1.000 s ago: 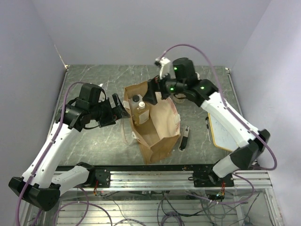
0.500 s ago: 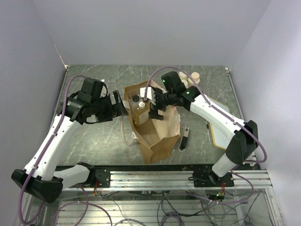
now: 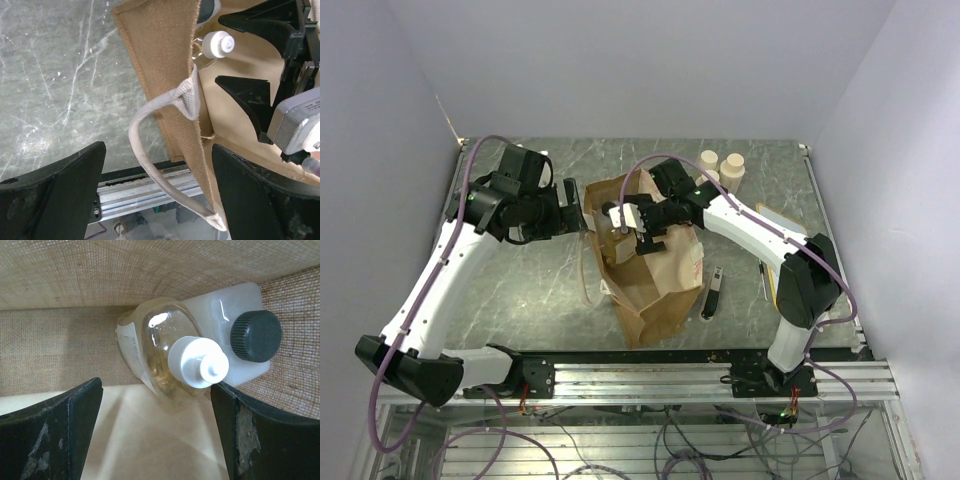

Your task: Take the personal care products out of the canvas bag

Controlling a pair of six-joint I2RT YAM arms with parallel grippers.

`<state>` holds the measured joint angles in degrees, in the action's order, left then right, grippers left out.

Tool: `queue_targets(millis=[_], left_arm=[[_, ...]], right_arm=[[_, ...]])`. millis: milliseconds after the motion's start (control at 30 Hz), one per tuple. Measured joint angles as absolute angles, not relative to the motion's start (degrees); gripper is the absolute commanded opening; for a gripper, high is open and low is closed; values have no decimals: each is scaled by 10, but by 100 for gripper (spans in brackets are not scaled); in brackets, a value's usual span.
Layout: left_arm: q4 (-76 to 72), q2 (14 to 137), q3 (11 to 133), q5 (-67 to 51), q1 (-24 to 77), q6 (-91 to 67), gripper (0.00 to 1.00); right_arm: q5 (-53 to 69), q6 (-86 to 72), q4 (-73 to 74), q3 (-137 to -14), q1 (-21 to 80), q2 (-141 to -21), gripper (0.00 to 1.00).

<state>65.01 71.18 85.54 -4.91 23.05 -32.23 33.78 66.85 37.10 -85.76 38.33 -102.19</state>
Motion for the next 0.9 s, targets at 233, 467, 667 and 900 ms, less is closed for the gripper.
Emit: queue_targets(millis=[233, 467, 667, 900], left_arm=[[655, 731, 858, -40, 230, -301, 98], [658, 747, 870, -37, 228, -287, 98], [660, 748, 872, -32, 225, -281, 98], [661, 747, 873, -32, 221, -276, 98]], right_arm=[[349, 689, 357, -857, 383, -1045, 87], [388, 705, 341, -867, 380, -1076, 75], [399, 721, 335, -867, 382, -1089, 69], [399, 731, 335, -874, 386, -1103, 80]])
